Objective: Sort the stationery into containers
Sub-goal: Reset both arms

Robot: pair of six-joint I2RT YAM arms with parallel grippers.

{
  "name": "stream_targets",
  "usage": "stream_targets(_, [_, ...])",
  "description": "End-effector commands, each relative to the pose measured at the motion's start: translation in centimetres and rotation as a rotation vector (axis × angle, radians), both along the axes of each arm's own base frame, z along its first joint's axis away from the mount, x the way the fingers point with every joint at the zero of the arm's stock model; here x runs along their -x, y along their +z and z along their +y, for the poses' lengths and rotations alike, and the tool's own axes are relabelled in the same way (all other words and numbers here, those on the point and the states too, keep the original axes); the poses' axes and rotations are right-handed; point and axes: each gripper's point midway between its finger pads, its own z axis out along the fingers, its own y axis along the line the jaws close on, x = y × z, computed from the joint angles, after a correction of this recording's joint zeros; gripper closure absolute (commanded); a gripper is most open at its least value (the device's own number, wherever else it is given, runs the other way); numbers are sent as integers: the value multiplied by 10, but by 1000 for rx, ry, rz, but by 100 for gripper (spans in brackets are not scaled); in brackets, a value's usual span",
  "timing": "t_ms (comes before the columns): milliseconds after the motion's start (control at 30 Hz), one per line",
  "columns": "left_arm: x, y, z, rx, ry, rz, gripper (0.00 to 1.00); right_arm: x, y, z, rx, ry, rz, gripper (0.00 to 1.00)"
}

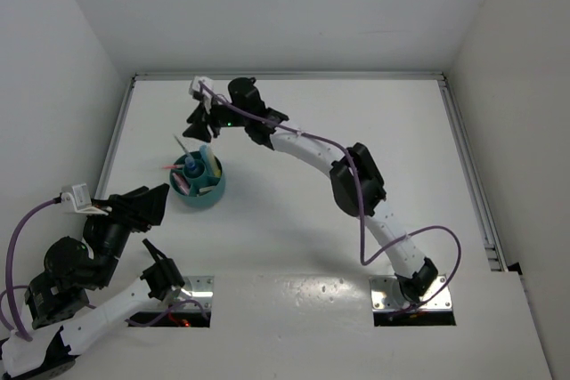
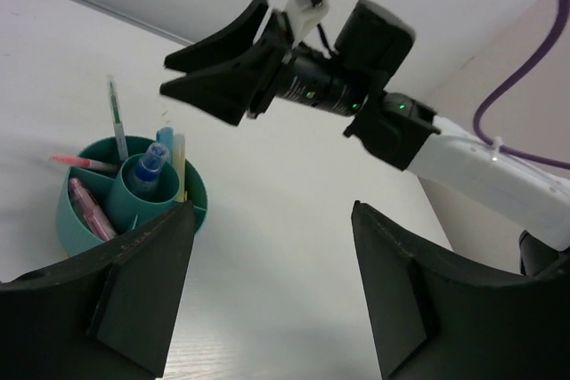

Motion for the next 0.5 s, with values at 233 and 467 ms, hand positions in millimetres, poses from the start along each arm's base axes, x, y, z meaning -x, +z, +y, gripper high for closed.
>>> stream_targets(233, [-18,-2,-16,-122,33,64,100,-78,94,-135,340,-676,-127,100])
stream_targets(467, [-68,10,-78,-490,4,171,24,-69,53,-320,742,-946,-89,12])
